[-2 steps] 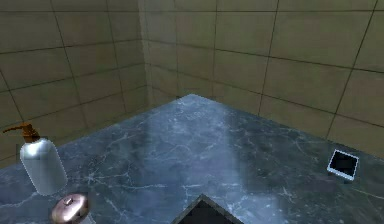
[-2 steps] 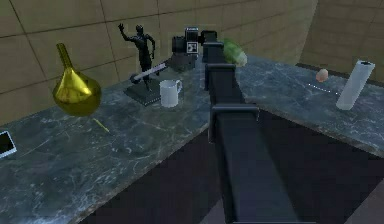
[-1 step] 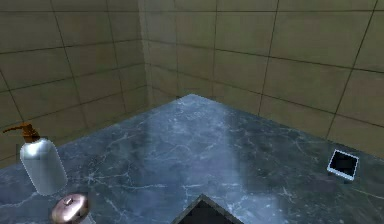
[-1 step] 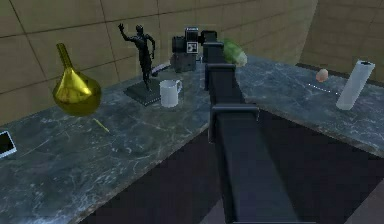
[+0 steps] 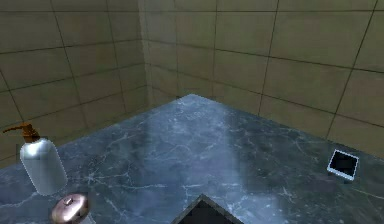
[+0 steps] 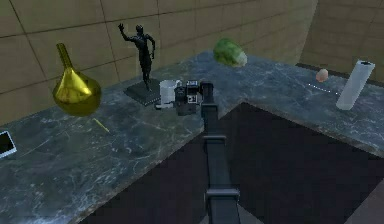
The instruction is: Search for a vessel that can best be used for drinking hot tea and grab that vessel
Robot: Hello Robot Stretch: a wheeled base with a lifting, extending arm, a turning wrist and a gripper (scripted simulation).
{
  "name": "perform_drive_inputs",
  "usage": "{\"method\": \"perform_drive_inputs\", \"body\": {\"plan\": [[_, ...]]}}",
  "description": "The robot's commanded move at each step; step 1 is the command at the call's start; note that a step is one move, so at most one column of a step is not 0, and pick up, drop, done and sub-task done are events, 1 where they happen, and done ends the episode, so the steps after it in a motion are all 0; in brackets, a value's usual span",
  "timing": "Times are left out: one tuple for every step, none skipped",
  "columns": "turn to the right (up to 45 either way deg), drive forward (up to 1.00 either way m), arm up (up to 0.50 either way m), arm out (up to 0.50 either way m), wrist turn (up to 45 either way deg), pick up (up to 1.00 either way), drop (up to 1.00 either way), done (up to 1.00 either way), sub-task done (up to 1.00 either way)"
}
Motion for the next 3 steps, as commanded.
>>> {"method": "perform_drive_inputs", "body": {"plan": [[0.0, 0.0, 0.0, 0.0, 0.0, 1.0, 0.0, 0.0, 0.0], [0.0, 0.0, 0.1, 0.0, 0.0, 0.0, 0.0, 0.0, 0.0], [0.0, 0.0, 0.0, 0.0, 0.0, 0.0, 0.0, 1.0, 0.0]]}}
